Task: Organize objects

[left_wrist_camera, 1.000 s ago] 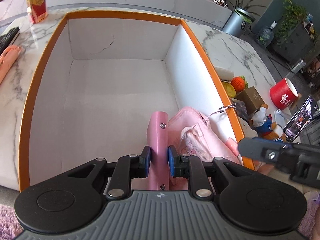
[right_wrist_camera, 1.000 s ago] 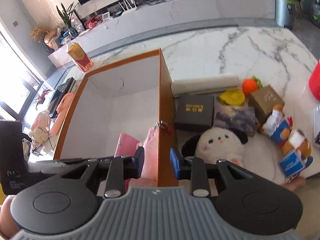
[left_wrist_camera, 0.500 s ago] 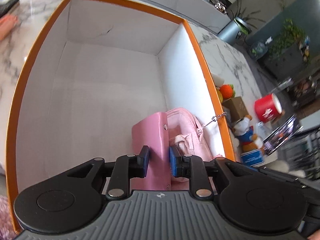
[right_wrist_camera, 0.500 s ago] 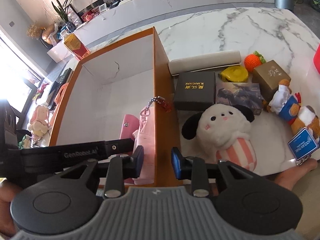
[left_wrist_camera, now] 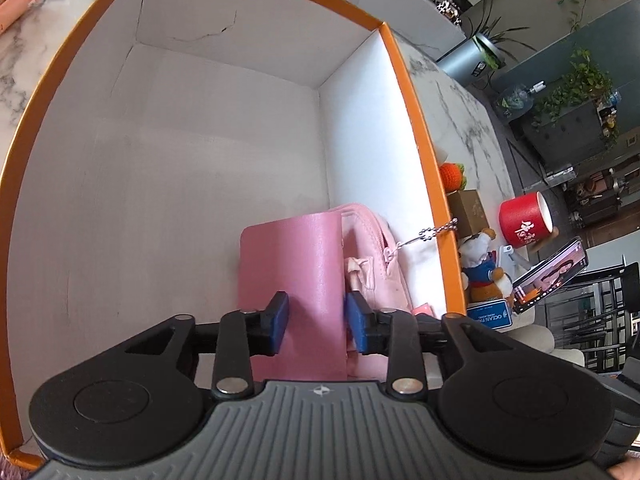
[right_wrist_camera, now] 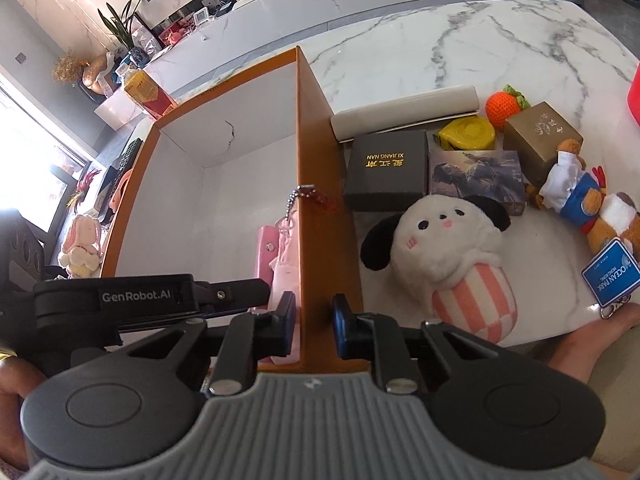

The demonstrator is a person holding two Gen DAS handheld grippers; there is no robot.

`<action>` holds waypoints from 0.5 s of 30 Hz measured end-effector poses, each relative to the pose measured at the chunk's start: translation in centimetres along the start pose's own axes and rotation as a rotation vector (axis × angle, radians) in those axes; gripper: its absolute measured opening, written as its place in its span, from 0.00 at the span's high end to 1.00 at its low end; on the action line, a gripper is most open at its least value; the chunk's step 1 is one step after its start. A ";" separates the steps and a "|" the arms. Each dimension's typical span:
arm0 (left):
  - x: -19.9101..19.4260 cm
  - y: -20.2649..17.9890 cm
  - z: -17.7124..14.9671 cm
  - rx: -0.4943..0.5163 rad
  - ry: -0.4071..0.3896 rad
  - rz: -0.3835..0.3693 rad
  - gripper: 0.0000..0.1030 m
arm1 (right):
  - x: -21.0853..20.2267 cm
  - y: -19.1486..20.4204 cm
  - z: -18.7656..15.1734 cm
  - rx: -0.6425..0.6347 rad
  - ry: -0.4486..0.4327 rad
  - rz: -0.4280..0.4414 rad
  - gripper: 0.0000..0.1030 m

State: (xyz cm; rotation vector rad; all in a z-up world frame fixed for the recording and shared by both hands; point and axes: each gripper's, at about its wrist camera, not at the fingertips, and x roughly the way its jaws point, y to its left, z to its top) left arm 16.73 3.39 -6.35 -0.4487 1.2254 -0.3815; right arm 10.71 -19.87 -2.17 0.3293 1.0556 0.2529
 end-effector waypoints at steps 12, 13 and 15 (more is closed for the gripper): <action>1.2 0.5 0.2 -0.030 0.025 0.018 0.41 | 1.4 0.9 0.4 -0.069 -0.013 -0.045 0.72; 1.2 0.5 0.2 -0.028 0.027 0.019 0.41 | 1.3 0.7 0.4 -0.053 -0.011 -0.036 0.72; 1.3 0.4 0.2 -0.019 0.032 0.021 0.41 | 1.2 -0.1 0.6 -0.009 -0.003 -0.007 0.74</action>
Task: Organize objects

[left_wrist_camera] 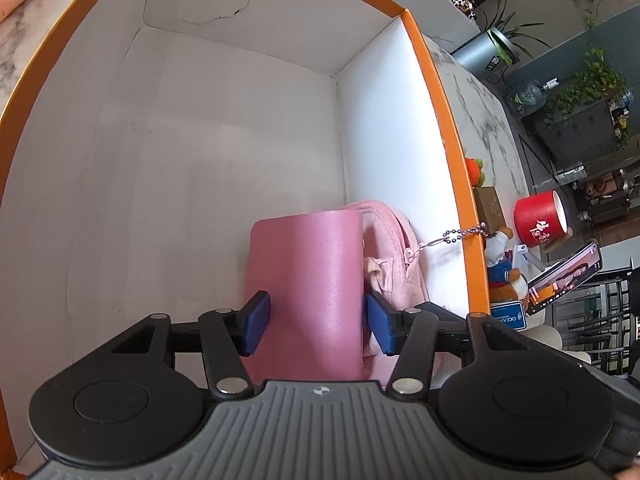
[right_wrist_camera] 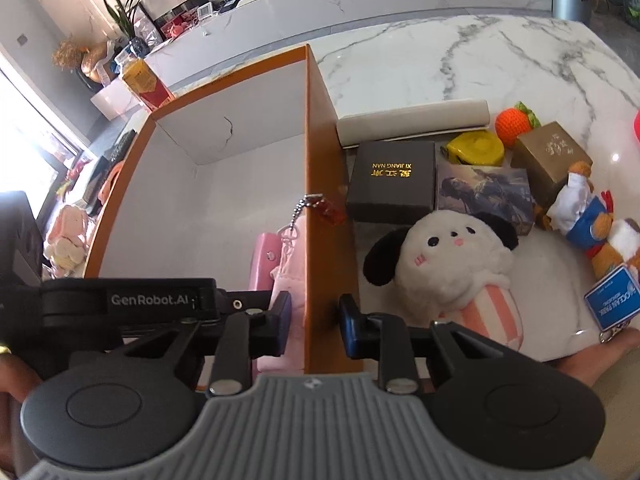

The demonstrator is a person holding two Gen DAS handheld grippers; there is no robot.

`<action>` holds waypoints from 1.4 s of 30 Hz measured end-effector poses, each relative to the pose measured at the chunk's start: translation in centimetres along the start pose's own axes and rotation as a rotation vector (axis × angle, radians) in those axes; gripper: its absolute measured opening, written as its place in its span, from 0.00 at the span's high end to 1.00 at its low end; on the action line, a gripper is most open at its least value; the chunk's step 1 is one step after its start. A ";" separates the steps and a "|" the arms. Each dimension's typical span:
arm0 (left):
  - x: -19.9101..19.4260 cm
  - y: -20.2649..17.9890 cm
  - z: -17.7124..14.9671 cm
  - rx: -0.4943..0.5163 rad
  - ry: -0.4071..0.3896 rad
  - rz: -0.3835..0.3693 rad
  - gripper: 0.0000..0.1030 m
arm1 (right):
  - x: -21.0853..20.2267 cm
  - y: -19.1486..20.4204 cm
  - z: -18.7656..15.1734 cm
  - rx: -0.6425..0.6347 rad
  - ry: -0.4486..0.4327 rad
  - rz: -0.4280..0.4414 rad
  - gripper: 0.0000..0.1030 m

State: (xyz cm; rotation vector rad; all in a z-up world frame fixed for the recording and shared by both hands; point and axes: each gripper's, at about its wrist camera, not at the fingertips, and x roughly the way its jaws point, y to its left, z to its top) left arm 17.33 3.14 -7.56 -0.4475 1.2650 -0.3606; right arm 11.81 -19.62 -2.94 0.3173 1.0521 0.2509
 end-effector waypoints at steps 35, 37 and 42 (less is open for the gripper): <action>-2.0 1.8 -0.4 -0.019 -0.028 -0.200 0.49 | -0.4 0.6 -0.8 -0.003 -0.001 0.011 0.71; -2.2 1.3 -0.4 0.006 -0.040 -0.170 0.50 | -0.4 0.7 -1.2 -0.001 0.000 0.028 0.73; -2.7 0.9 -0.6 0.050 -0.042 -0.114 0.63 | -0.4 0.6 -1.7 0.025 0.012 0.069 0.73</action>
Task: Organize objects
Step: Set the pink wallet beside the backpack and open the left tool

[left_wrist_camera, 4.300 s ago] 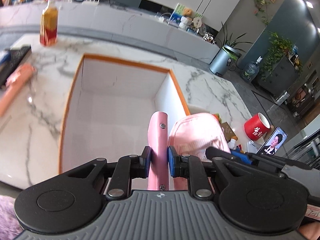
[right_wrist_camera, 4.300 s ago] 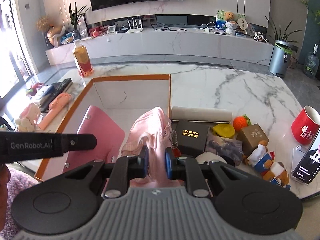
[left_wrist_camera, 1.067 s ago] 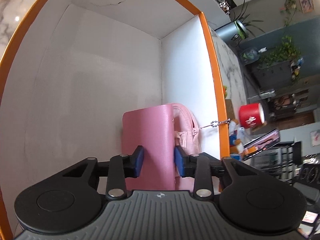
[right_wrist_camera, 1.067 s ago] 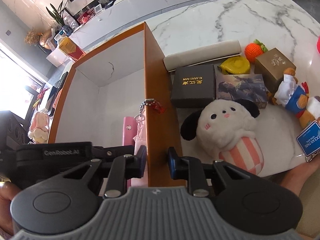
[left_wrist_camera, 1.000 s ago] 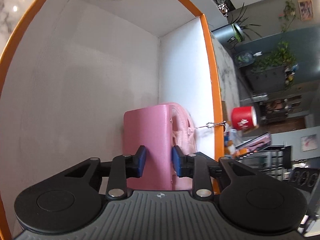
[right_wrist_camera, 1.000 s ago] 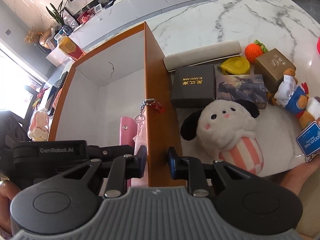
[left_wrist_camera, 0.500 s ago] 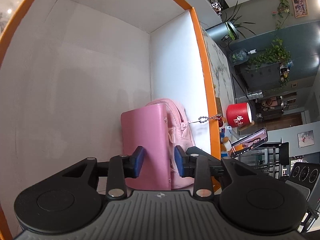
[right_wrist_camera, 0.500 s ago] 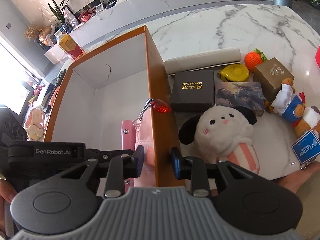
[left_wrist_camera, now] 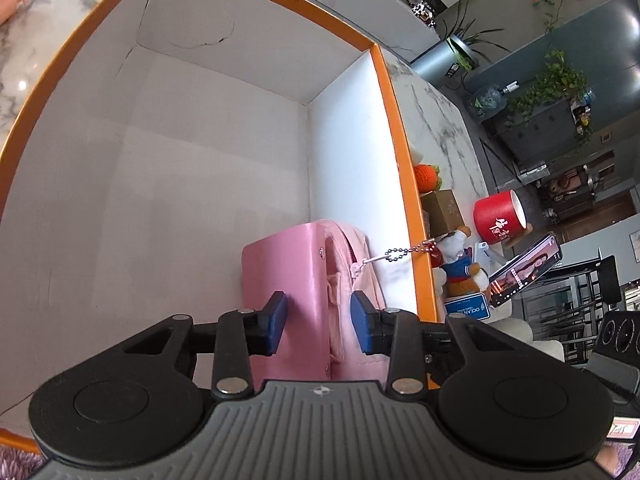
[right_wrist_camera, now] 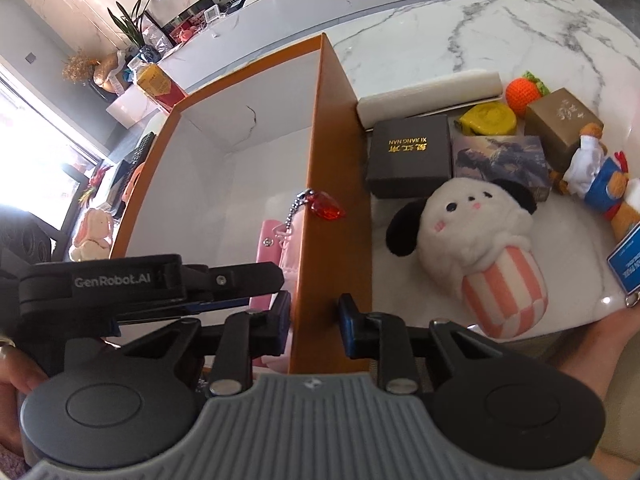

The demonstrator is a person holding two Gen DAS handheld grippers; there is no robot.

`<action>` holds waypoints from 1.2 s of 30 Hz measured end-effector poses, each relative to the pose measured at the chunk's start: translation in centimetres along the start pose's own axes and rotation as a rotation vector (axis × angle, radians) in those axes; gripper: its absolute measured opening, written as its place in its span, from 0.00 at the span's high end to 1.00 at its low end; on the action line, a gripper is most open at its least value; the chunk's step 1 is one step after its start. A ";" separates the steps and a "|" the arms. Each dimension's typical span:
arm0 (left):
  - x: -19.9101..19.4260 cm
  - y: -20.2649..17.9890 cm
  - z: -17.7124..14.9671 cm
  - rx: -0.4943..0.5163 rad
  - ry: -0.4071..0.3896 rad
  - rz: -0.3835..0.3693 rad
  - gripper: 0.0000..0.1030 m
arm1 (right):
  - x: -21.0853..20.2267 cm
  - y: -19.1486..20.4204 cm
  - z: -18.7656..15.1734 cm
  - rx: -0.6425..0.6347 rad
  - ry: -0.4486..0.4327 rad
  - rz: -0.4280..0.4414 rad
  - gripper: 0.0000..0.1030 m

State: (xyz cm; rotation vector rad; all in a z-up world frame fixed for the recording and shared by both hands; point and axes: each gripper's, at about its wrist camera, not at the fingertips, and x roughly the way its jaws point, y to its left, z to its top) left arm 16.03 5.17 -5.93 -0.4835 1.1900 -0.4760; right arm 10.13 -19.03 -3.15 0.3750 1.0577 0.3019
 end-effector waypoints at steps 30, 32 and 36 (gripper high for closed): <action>-0.6 -1.3 -0.8 0.092 -0.050 0.139 0.61 | -3.0 0.7 -0.4 -0.075 -0.083 -0.014 0.62; -0.3 -1.6 -1.1 0.117 -0.052 0.175 0.74 | -3.0 0.7 -0.4 -0.077 -0.083 -0.015 0.62; -0.8 -2.9 -1.6 0.220 -0.096 0.293 0.81 | -3.1 0.7 -0.6 -0.077 -0.081 -0.017 0.62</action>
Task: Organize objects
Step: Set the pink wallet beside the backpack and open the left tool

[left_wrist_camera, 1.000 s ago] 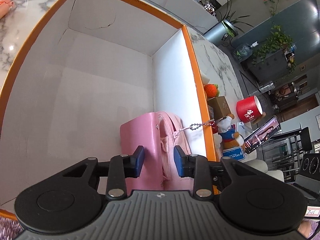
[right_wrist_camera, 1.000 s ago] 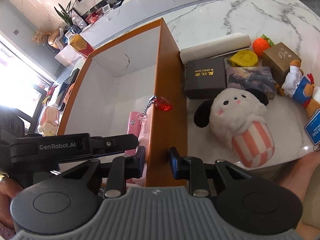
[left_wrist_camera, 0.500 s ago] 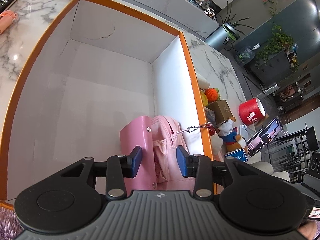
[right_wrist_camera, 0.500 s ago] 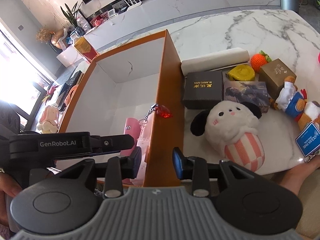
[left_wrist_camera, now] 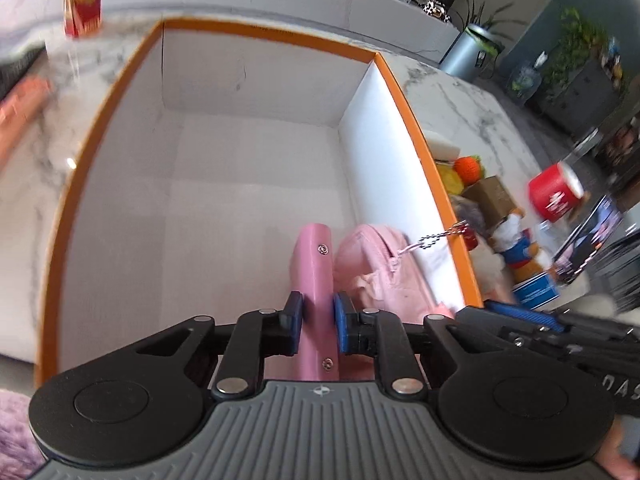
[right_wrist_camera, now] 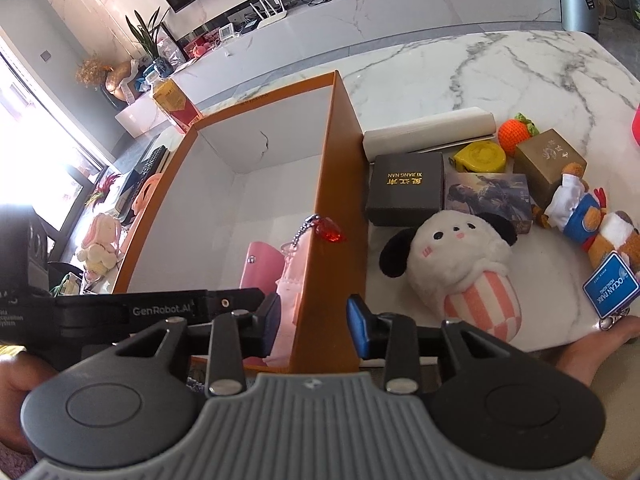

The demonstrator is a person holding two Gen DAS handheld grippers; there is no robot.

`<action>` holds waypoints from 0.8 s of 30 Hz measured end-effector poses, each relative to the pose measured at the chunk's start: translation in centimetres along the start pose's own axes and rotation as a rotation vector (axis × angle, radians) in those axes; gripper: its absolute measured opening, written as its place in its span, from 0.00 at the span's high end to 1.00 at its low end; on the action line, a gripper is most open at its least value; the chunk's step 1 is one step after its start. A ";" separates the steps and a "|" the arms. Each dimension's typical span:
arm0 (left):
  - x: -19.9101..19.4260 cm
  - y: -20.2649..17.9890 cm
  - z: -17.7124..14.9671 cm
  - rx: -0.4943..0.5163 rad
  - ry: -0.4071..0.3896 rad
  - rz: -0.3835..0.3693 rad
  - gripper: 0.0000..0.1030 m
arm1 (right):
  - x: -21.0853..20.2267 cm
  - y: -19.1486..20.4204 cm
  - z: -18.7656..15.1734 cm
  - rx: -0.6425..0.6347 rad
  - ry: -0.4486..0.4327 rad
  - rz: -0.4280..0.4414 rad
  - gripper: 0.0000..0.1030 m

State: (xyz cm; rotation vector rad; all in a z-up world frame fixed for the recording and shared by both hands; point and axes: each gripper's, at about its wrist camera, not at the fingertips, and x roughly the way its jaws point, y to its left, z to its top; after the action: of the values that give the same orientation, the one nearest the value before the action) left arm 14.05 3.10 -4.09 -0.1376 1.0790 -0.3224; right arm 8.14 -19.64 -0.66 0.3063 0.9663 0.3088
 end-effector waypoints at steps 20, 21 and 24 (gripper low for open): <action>-0.2 1.3 0.6 -0.136 0.031 -0.198 0.67 | 0.7 -0.2 -0.3 0.005 0.028 0.003 0.62; -0.2 1.2 0.6 -0.133 0.027 -0.190 0.67 | 0.6 -0.2 -0.3 0.003 0.028 0.004 0.62; -1.1 0.8 0.7 -0.117 -0.001 -0.178 0.67 | 0.3 -0.2 -0.3 -0.001 0.021 0.007 0.62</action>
State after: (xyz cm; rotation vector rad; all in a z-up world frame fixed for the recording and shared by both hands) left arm 14.31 4.16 -3.02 -0.3393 1.0871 -0.4195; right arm 8.09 -19.70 -1.08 0.3060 0.9861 0.3198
